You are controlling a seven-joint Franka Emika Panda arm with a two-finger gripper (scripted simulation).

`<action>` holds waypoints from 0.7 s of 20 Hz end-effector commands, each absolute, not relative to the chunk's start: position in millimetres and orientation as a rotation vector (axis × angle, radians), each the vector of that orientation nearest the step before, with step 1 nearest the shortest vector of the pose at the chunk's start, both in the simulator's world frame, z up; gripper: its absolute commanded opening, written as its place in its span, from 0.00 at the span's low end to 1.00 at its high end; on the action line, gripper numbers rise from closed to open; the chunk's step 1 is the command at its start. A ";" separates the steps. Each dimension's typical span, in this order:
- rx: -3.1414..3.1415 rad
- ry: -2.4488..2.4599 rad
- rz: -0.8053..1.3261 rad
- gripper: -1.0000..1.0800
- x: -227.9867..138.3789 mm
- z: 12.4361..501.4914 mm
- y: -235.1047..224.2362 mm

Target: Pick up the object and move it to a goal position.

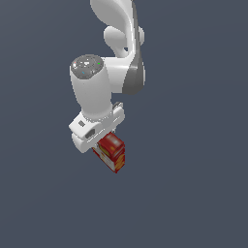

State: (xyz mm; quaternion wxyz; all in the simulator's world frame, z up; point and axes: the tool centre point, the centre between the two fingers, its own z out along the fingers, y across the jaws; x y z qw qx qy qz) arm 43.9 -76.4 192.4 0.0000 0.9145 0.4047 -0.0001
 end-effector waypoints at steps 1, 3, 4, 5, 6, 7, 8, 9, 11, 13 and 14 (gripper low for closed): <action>2.873 1.272 0.000 0.00 44.0 192.1 -76.1; 2.873 1.272 0.000 0.00 44.0 192.1 -76.1; 2.873 1.272 0.000 0.00 43.9 192.4 -76.2; 2.873 1.272 0.000 0.00 43.8 192.6 -76.4; 2.873 1.272 0.000 0.00 43.4 193.3 -76.9; 2.873 1.272 0.000 0.00 42.7 194.6 -77.7; 2.873 1.272 0.000 0.00 41.8 196.3 -78.8; 2.873 1.272 0.000 0.00 40.6 198.5 -80.2; 2.873 1.272 0.000 0.00 37.4 204.5 -84.1; 2.873 1.272 0.000 0.00 33.0 212.7 -89.5; 2.873 1.272 0.000 0.00 30.4 217.7 -92.7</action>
